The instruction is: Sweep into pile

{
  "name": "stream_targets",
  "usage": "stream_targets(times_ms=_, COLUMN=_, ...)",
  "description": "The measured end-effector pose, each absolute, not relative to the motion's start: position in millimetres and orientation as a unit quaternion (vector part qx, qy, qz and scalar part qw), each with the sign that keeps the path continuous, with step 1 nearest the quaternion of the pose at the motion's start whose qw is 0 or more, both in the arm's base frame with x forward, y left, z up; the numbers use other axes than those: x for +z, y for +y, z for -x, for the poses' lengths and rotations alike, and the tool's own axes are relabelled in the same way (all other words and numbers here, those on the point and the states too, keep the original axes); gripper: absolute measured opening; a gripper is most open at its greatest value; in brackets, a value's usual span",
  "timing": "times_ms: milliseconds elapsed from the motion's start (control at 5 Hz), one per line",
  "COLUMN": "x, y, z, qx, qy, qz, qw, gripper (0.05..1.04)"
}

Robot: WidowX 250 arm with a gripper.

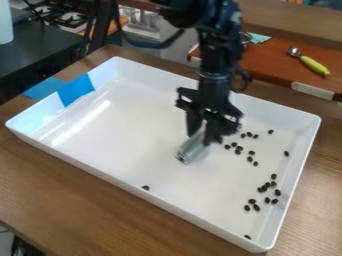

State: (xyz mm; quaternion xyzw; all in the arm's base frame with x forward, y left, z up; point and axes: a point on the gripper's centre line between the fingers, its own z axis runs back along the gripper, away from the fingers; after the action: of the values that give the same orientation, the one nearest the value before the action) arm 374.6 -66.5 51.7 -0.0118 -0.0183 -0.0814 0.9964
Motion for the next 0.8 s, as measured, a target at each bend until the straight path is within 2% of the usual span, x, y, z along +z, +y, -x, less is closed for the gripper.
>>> stream_targets(times_ms=200, x=52, y=-96, z=-369, qx=-0.101, qy=-0.008, qz=0.026, qw=0.994, gripper=0.351)
stream_targets(times_ms=800, x=56, y=-142, z=-355, qx=-0.115, qy=0.021, qz=0.067, qw=0.991, gripper=0.351)
